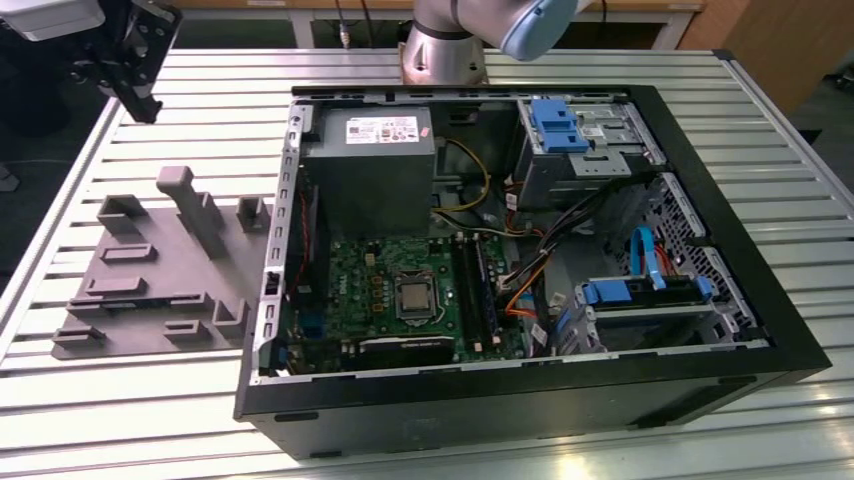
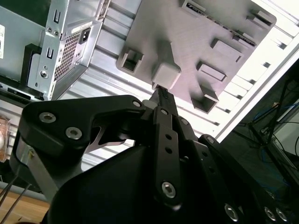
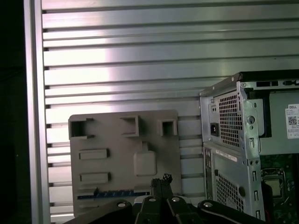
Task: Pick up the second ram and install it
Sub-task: 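Reach for the second ram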
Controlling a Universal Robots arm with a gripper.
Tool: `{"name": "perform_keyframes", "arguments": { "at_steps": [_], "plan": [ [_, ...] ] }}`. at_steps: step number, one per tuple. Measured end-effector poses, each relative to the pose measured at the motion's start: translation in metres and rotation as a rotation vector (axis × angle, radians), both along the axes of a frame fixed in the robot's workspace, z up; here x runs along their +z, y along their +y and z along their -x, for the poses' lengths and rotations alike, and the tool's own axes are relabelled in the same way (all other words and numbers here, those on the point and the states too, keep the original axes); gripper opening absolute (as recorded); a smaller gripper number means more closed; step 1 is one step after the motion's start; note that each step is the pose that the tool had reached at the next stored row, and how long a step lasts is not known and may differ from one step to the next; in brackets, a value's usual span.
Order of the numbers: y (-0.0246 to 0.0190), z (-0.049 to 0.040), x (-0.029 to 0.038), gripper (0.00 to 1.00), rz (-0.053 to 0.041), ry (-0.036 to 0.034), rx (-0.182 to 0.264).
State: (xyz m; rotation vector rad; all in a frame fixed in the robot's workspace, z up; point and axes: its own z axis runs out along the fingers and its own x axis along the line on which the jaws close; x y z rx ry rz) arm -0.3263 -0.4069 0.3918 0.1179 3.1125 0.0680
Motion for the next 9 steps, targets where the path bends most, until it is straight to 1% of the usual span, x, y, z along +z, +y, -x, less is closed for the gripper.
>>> {"name": "perform_keyframes", "arguments": {
  "at_steps": [9],
  "plan": [
    [-0.0018, 0.0033, -0.0002, 0.11, 0.0, -0.0001, 0.0]
  ]
}}
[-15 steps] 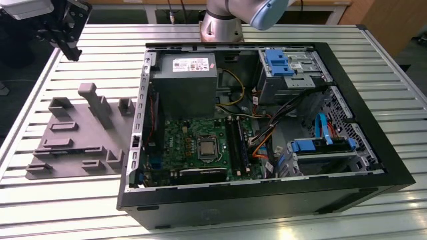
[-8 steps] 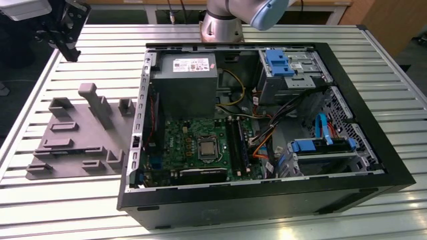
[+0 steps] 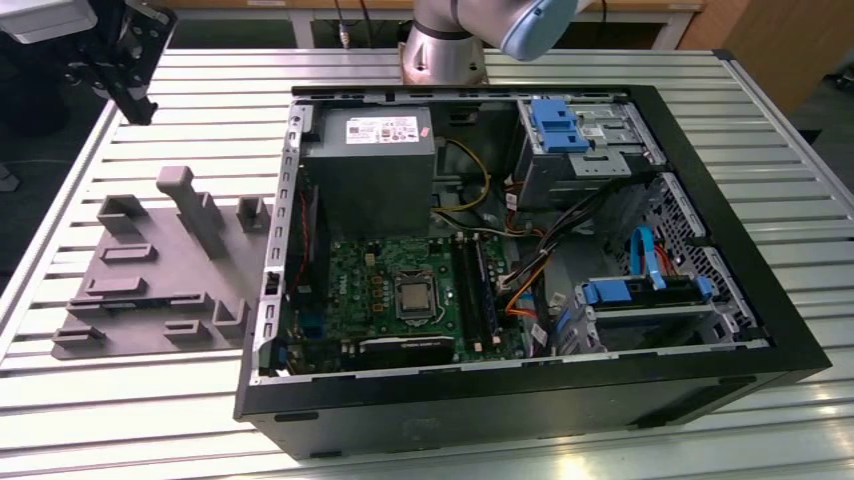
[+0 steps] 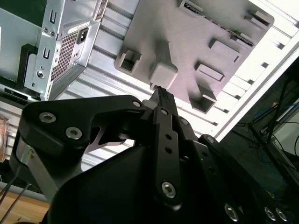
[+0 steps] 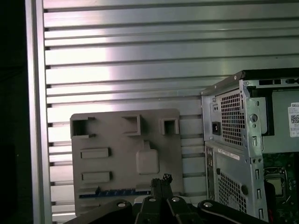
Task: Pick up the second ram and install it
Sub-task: 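Reach for the second ram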
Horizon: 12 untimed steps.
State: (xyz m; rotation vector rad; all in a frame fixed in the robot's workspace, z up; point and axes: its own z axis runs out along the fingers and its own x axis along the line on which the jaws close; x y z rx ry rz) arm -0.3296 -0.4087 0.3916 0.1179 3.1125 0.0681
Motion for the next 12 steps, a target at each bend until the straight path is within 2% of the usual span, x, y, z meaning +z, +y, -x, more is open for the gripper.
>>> {"name": "perform_keyframes", "arguments": {
  "at_steps": [12],
  "plan": [
    [-0.003, 0.0043, -0.0003, 0.11, 0.0, 0.0001, 0.0]
  ]
}}
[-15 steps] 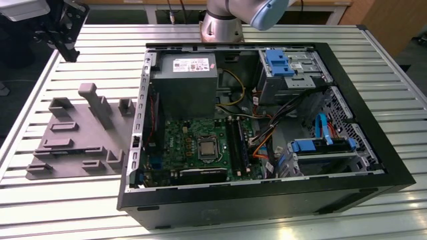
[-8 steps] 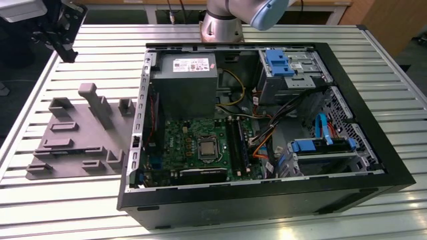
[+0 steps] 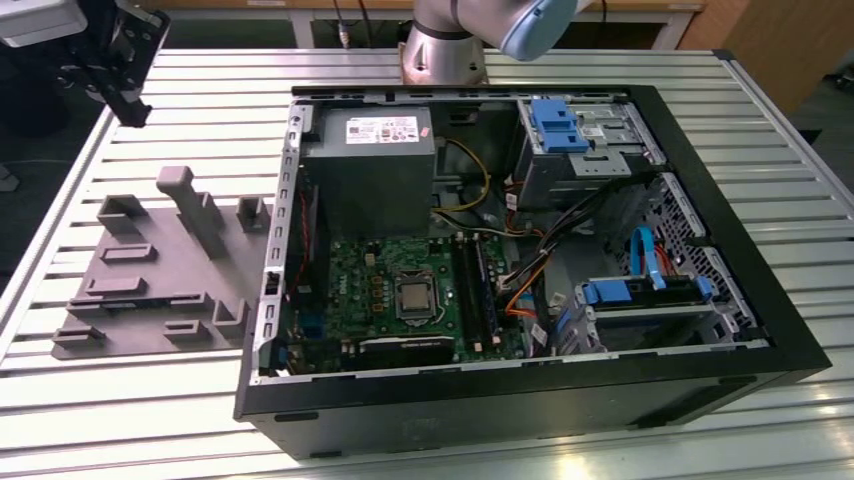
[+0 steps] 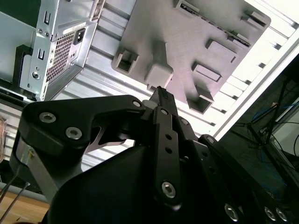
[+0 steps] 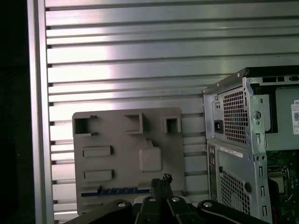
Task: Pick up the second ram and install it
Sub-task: 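Reach for the second ram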
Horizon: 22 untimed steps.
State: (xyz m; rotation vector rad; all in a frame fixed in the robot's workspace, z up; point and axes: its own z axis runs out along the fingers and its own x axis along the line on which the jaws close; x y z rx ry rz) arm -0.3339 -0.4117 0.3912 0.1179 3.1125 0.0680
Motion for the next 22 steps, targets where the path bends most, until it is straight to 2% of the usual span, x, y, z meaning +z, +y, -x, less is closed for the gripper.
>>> {"name": "perform_keyframes", "arguments": {
  "at_steps": [22],
  "plan": [
    [-0.0049, 0.0091, -0.0003, 0.11, 0.0, 0.0, 0.0]
  ]
}}
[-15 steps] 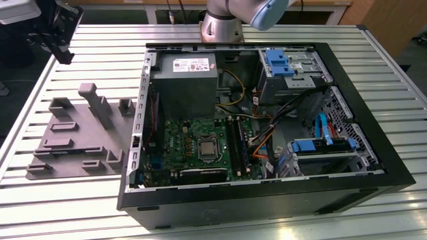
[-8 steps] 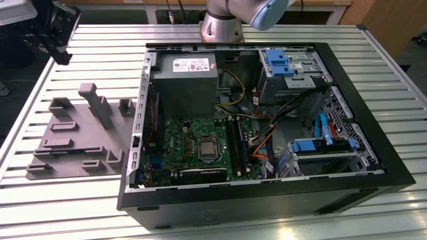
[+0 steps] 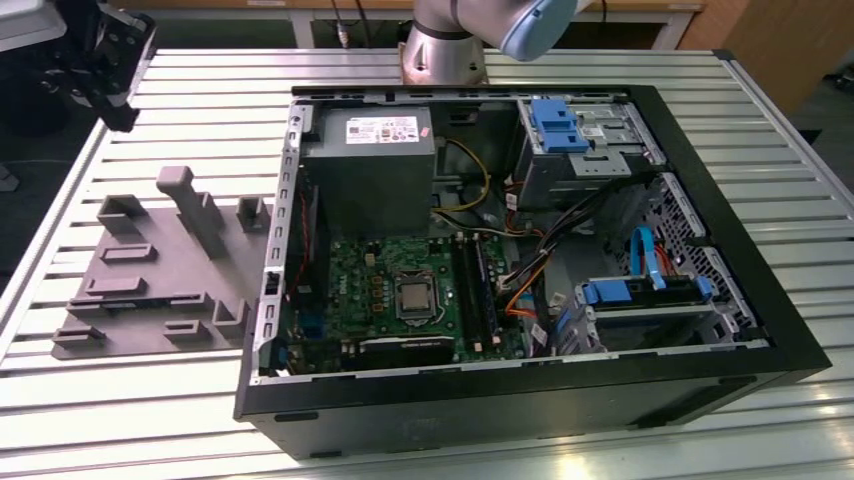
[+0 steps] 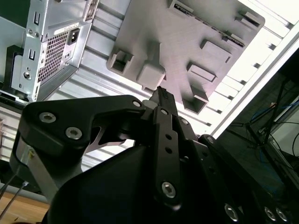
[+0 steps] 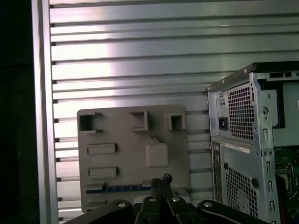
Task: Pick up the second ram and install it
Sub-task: 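Reach for the second ram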
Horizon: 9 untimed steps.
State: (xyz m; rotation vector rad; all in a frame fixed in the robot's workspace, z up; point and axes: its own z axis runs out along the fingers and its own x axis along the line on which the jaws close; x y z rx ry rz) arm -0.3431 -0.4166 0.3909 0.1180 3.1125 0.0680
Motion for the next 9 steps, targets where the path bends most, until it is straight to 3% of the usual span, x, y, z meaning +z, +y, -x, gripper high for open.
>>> {"name": "perform_keyframes", "arguments": {
  "at_steps": [9],
  "plan": [
    [-0.0018, 0.0035, -0.0003, 0.11, 0.0, 0.0, 0.0]
  ]
}}
